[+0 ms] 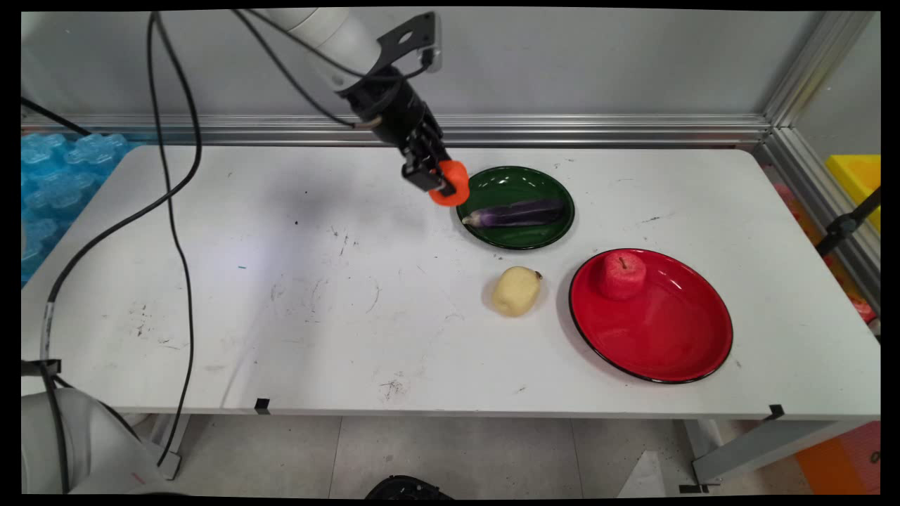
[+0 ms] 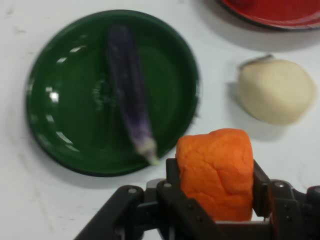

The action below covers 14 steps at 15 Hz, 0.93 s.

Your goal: Place the picked object on the table

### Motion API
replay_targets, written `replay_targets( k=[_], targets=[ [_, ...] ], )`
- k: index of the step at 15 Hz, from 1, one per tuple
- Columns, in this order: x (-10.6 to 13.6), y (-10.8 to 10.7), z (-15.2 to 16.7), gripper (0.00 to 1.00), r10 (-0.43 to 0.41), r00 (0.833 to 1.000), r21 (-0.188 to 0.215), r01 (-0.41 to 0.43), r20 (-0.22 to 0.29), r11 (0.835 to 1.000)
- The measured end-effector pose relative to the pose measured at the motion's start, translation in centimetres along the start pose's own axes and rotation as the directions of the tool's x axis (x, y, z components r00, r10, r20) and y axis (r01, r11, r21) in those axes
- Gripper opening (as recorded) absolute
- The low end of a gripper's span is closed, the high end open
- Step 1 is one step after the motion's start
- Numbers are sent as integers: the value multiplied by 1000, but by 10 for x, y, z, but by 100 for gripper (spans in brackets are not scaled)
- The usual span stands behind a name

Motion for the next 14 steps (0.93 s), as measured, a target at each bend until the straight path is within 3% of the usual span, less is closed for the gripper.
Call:
replay_targets(
  k=[7, 14],
  targets=[
    [-13, 30, 16, 0, 74, 997, -39, -74, 2, 997],
    [-12, 46, 56, 0, 99, 994, -72, -96, 37, 993]
  ],
)
